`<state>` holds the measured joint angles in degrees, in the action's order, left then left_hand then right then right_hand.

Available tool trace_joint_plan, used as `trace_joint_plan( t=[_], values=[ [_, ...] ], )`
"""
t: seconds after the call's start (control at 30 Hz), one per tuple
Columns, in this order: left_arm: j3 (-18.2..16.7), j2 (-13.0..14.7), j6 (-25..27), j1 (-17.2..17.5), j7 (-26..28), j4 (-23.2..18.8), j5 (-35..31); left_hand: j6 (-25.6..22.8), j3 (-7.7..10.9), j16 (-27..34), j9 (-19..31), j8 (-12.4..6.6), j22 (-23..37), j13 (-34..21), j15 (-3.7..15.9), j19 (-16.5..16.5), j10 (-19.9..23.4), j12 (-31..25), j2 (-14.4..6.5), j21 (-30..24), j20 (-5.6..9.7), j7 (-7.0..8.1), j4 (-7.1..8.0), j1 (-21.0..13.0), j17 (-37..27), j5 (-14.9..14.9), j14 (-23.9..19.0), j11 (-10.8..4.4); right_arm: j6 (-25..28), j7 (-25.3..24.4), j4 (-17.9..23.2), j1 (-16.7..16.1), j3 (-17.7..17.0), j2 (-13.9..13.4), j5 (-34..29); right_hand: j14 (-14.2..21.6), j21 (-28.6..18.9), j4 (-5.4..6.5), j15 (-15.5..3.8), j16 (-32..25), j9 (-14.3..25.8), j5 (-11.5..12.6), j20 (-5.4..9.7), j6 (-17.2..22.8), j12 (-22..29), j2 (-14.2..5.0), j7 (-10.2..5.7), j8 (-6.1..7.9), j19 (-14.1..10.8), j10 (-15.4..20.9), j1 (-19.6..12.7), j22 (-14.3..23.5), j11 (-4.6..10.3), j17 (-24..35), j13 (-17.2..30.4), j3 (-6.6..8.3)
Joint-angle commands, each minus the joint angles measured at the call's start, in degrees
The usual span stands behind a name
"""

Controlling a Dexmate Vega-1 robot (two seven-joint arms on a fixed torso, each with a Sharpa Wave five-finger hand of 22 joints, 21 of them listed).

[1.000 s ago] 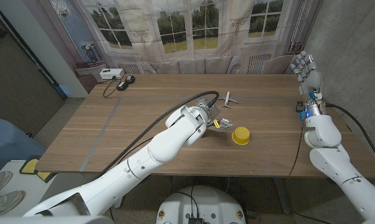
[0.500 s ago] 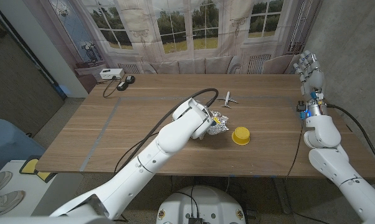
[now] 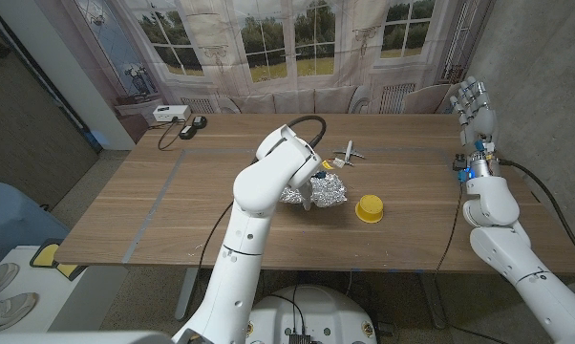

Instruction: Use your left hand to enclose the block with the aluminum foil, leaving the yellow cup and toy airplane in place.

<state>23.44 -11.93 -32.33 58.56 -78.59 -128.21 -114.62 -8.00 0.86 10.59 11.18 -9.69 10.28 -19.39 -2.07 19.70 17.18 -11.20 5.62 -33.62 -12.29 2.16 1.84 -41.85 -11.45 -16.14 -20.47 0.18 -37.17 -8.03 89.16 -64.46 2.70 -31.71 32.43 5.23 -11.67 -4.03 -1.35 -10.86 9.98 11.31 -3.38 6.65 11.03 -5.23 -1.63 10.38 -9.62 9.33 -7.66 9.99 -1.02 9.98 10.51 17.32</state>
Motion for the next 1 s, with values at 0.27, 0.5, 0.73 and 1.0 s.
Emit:
trace_joint_plan(
  t=[0.27, 0.5, 0.73, 1.0],
  values=[
    [-4.6, -14.0, -8.6, 0.0, -0.4, -4.1, 2.0, -1.0, -1.09, 1.1, -0.1, -2.75, 0.3, 0.1, -1.39, -1.0, -1.8, -1.8, -3.3, 3.2, -0.06, 0.68, 1.19, -0.4, 0.0, -2.9, 2.8, 0.13, 0.0, -0.6, -0.2, 0.7, 0.5, 0.5, -0.5, 0.3, 0.0, -0.3, 0.14, -0.1, 0.2, 0.5, 0.08, 0.6, 0.0, 0.01, -0.43, 0.42, -0.1, 0.3, 0.5, 0.3, 0.12, 0.2, 0.2, 0.17],
    [2.9, 5.6, 6.6, -4.4, -0.4, -1.9, 5.4, -7.5, 2.75, 1.8, -0.2, -3.76, 0.4, 0.9, 0.44, 2.5, 2.6, -3.4, -9.6, 3.3, 0.11, 4.23, -0.94, -5.9, 0.5, -1.5, -0.5, -2.03, -0.2, -1.1, -0.3, 0.8, 0.5, 0.8, -0.8, 0.5, 0.0, -0.31, 0.05, -0.1, 0.2, 0.5, 0.11, 0.7, 0.1, 0.01, -0.46, 0.44, -0.1, 0.6, 0.5, 0.3, 0.07, 0.2, 0.2, 0.19],
    [7.7, 14.7, 15.8, -7.3, -0.4, 1.2, 7.1, -10.7, 3.44, 1.4, -0.2, -3.6, 0.2, 1.5, 2.37, 5.2, 5.0, -3.8, -8.7, 3.4, 0.02, 6.67, -3.83, -9.2, 0.9, 0.8, -2.0, -3.63, 0.3, -1.5, -0.1, 1.1, 0.8, 0.7, -1.4, 0.6, 0.0, -0.31, 0.05, -0.1, 0.2, 0.5, 0.12, 0.7, 0.1, 0.02, -0.44, 0.44, 0.0, 0.6, 0.6, 0.3, 0.12, 0.2, 0.2, 0.2],
    [8.6, 17.7, 19.2, -8.2, -0.4, 4.1, 8.0, 0.6, 0.57, -0.8, -0.5, -0.02, -0.2, 3.9, -2.6, 0.1, -8.9, 0.8, -5.5, 9.5, -0.19, 8.86, -4.41, -7.7, 1.3, 1.6, 10.5, -2.51, 0.9, -2.0, 0.5, 1.2, 1.0, 0.5, -2.1, 0.6, 0.0, -0.32, -0.01, -0.1, 0.2, 0.5, 0.1, 0.7, 0.1, 0.04, -0.47, 0.42, -0.1, 0.7, 0.6, 0.3, 0.0, 0.2, 0.2, 0.21]
  ],
)
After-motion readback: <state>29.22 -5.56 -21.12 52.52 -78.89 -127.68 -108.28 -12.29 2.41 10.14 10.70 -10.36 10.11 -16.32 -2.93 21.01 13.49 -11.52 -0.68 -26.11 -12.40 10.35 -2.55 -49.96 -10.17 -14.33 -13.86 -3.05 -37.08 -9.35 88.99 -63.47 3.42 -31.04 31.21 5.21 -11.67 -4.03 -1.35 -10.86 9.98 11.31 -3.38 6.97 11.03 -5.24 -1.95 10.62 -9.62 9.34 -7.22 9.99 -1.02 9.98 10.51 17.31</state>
